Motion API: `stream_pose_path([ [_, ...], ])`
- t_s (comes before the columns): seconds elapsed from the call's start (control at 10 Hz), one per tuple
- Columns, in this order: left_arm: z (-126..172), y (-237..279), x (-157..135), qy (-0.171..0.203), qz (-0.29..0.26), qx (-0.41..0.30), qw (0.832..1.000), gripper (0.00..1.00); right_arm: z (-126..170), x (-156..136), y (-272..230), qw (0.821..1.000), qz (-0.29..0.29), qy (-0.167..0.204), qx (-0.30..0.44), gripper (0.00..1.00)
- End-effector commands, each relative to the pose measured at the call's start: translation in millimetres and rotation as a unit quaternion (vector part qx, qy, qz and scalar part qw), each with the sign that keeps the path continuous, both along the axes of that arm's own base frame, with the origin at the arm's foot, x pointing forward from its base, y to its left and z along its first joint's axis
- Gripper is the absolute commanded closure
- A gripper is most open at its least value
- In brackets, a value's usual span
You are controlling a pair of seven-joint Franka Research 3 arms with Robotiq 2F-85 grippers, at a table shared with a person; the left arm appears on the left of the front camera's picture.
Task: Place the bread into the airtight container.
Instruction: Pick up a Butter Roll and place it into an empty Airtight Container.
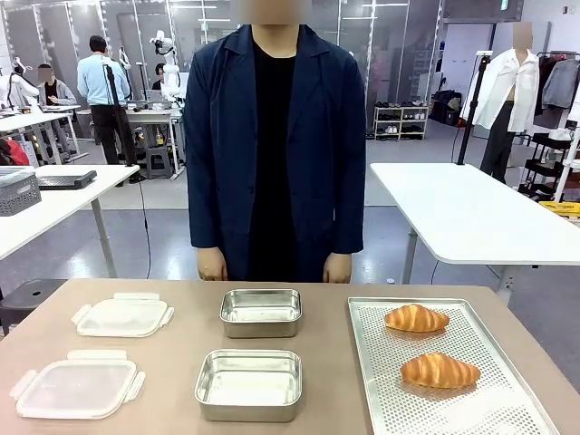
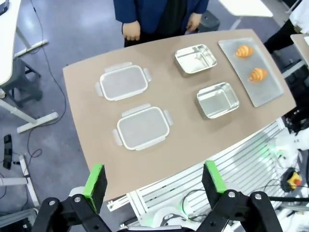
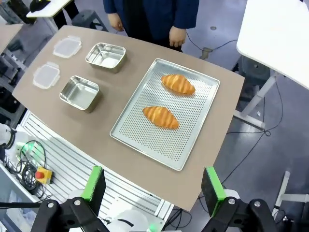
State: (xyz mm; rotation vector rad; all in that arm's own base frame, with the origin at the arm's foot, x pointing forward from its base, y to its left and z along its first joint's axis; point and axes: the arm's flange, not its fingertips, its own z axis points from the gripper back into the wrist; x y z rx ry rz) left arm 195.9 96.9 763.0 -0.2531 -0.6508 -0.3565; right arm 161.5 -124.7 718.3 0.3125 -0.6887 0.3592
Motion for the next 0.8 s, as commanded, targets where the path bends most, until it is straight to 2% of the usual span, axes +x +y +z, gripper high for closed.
stream_pose_path([
  [0.0,3.2,-0.9,-1.5,-0.002,-0.010,0.005,1.000,0.00,0.9,-6.3,-0.4,1.000,0.005,-0.007,0.001,0.00],
  [0.4,3.2,-0.9,-1.5,-0.002,-0.010,0.005,1.000,0.00,1.6,-4.4,-0.7,1.000,-0.001,-0.005,0.000,0.00],
  [0.5,3.2,-0.9,-1.5,-0.002,-0.010,0.005,1.000,0.00,8.2,6.8,21.6,0.994,0.081,-0.022,-0.072,0.00],
  [0.6,3.2,-0.9,-1.5,-0.002,-0.010,0.005,1.000,0.00,5.4,23.2,36.6,0.974,0.170,-0.020,-0.149,0.00],
  [0.7,3.2,-0.9,-1.5,-0.002,-0.010,0.005,1.000,0.00,-2.8,46.4,52.5,0.955,0.214,0.019,-0.203,0.00],
])
